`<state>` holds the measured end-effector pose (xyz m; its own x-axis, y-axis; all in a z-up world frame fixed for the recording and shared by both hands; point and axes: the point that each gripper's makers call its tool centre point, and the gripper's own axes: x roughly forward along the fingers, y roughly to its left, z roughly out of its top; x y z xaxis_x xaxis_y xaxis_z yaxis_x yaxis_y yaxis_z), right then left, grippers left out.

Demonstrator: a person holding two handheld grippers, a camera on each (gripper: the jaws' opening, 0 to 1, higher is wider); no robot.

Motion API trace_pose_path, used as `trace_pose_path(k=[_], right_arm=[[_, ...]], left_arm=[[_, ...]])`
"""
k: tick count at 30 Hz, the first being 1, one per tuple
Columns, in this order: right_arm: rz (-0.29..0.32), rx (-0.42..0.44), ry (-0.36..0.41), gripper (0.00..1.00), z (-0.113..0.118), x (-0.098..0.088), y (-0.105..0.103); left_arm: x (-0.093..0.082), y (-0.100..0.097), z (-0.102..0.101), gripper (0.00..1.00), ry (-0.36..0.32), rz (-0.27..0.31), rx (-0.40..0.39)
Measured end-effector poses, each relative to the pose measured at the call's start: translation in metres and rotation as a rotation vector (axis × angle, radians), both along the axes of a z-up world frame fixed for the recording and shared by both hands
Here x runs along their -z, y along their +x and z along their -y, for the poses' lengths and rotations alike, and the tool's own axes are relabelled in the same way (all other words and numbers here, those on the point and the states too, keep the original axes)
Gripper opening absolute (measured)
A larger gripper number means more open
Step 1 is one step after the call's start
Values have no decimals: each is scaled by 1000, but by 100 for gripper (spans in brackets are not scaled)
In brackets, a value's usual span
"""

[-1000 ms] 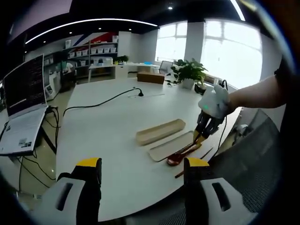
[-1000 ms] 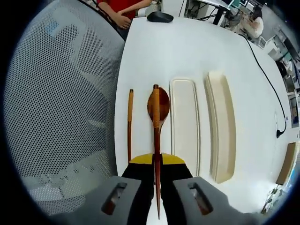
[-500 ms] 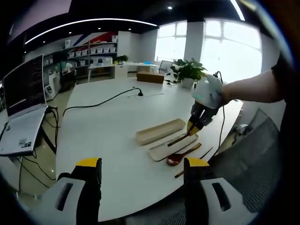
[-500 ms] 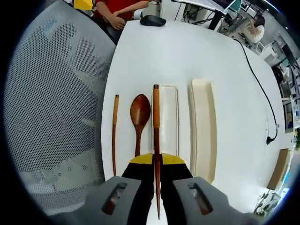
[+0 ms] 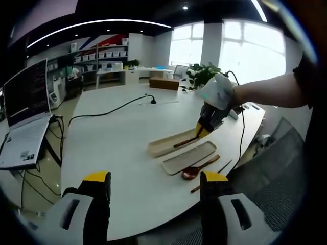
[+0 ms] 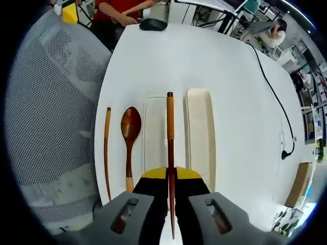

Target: Arrange the utensils inside the cutlery case until each visible utensil rests in its matching compartment.

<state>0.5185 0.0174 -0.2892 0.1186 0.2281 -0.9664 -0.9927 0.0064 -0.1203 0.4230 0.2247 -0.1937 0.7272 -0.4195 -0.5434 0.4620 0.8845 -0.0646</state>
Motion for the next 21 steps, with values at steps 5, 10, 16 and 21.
trace_pose_path(k=[5,10,16,21], right_arm=[[10,1,-3,0,-2,-1,12],[17,-4,-16,0,-4,0,22],[17,-13,-26,0,-7,4,30],[14,-16,-42,0,-9,12,37]], left_arm=[[1,0,0,73,2,-5,3],[1,0,1,73,3,-8,4],[0,1,-1,72,7,-1,-5],[1,1,0,70,93,21,34]])
